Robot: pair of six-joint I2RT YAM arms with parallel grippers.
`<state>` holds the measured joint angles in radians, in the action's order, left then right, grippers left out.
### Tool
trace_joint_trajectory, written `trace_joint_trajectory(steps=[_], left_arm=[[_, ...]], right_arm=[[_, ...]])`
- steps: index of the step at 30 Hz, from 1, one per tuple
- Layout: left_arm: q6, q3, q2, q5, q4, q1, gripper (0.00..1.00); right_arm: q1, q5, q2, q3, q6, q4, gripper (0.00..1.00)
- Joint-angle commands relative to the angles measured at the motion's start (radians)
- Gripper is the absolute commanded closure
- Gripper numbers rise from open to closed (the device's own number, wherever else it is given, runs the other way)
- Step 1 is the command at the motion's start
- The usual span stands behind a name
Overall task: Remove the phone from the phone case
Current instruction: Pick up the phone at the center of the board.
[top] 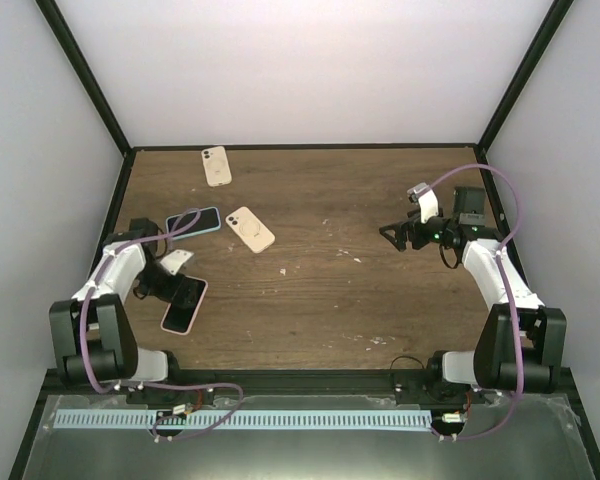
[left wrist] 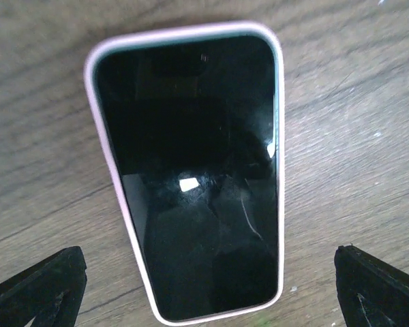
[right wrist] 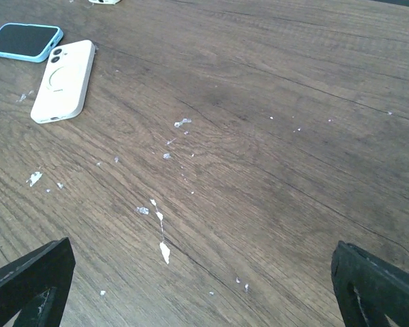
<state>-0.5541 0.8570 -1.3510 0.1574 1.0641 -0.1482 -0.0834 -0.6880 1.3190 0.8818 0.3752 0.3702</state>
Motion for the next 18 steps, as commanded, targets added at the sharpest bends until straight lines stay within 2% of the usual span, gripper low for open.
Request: trace_joint_trajectory(steps=[1,7,18], left_arm=[[-0.017,-0.029,-0.063,-0.035,-0.025,-0.004,0.0],[-0.007,-0.036,-0.134,-0.033,-0.062,0.005,0.01],[0.053,-0.064,-0.218,-0.035,-0.135,0.109,0.01]], right_arm=[[0.01,-0.025,0.0,0.039,0.015,0.016,0.0],[0.01,-0.033,-0.002,0.034,0.02,0.019,0.0],[0.01,-0.025,0.002,0.035,0.021,0.014,0.0]])
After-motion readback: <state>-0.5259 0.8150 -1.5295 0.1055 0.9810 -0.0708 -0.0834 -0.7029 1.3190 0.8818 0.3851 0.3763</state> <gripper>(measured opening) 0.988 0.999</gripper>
